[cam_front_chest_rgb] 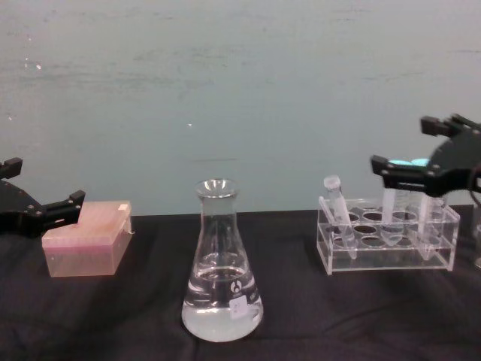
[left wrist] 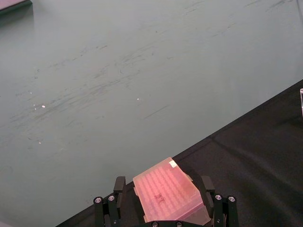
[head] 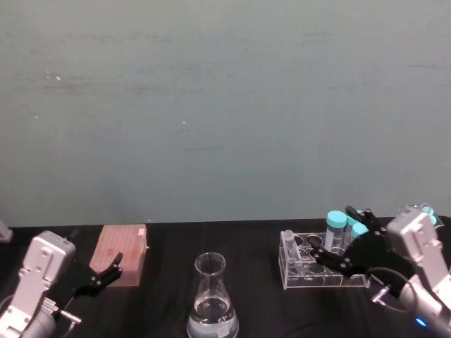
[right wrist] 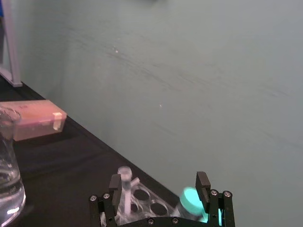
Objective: Pour the liquid from the test tube into the beaker using one hand.
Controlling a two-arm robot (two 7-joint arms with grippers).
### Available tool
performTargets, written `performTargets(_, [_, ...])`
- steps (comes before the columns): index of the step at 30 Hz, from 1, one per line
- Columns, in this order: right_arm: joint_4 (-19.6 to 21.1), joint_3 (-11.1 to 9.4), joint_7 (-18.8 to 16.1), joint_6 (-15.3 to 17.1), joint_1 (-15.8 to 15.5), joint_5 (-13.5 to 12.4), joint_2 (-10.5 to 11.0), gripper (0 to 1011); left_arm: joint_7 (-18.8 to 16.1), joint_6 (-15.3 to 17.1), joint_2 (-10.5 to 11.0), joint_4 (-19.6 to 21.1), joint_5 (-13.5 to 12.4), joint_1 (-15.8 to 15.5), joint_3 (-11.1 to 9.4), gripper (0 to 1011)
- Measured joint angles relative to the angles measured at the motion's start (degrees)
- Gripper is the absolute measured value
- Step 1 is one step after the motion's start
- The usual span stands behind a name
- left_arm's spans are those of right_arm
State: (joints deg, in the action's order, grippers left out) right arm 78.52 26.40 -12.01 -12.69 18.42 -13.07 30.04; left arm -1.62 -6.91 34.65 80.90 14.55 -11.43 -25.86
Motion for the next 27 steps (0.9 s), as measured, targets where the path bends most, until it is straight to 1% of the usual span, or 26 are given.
performTargets(4, [-1.38,1.05,-1.15,1.21,2.12,1.74,-1.77,1003,0.00,0.00,0.00,0.00,0.00,0.00,0.00,1000])
performTargets(5, [-1.38,1.05,-1.15,1.21,2.12,1.74,-1.77,1003,0.00,0.00,0.00,0.00,0.00,0.00,0.00,1000])
performTargets(8, [-2.92,2.05,-2.28,2.80,3.71,3.05,-3.24,1003,0.00,0.00,0.00,0.00,0.00,0.00,0.00,1000])
performTargets(11, [-4.08,2.66,-2.48,3.80,4.56,4.16,-4.25,1003,0.00,0.00,0.00,0.00,0.00,0.00,0.00,1000])
performTargets(12, [-4.94,2.97,-2.51,4.45,5.13,4.76,-4.96,1003,0.00,0.00,0.00,0.00,0.00,0.00,0.00,1000])
performTargets(15, [-6.35,3.36,-2.51,5.26,5.93,5.64,-6.08,1003,0.00,0.00,0.00,0.00,0.00,0.00,0.00,1000])
performTargets(17, [-8.38,3.72,-2.48,5.87,6.97,6.63,-7.58,1003,0.00,0.00,0.00,0.00,0.00,0.00,0.00,1000])
performTargets(20, [-10.22,3.97,-2.24,6.03,7.91,7.75,-8.95,1003,0.00,0.00,0.00,0.00,0.00,0.00,0.00,1000])
performTargets(25, [-12.19,4.09,-1.86,5.96,8.96,8.98,-10.36,1003,0.00,0.00,0.00,0.00,0.00,0.00,0.00,1000])
performTargets(27, [-13.61,4.12,-1.66,5.90,9.57,9.84,-11.30,1003,0.00,0.00,0.00,0.00,0.00,0.00,0.00,1000])
